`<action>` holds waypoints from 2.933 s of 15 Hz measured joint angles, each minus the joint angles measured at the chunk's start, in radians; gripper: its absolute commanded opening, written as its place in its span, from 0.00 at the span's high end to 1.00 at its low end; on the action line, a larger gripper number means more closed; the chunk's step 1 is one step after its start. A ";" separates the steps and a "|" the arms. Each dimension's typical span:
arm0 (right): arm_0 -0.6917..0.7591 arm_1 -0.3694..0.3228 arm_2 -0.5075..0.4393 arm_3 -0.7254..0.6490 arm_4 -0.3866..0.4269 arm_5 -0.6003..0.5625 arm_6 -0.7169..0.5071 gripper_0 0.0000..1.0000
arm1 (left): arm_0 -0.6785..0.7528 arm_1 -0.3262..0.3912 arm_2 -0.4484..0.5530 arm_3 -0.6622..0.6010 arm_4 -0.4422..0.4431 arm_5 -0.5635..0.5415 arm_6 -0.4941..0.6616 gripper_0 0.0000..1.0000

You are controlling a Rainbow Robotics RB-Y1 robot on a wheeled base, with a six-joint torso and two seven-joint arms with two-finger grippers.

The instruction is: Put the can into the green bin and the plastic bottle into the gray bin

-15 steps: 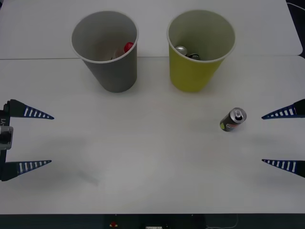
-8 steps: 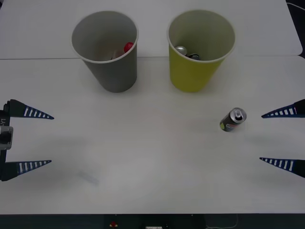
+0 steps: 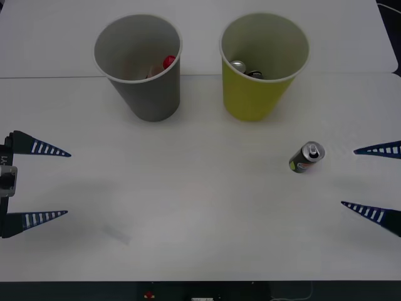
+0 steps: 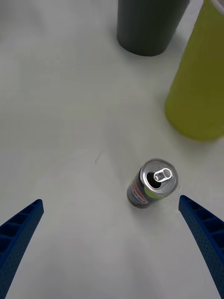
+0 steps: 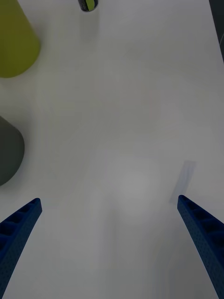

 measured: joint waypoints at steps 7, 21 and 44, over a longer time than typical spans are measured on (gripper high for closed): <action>0.089 0.070 0.000 0.007 -0.081 0.139 0.067 0.00 | 0.000 0.000 0.000 0.000 0.000 0.000 0.000 0.00; -0.029 0.305 0.095 0.244 -0.242 0.144 0.139 0.00 | 0.000 0.000 0.000 0.000 0.000 0.000 0.000 0.00; -0.497 0.548 0.318 0.746 -0.176 0.160 0.329 0.00 | 0.000 0.000 0.000 0.000 0.000 0.000 0.000 0.00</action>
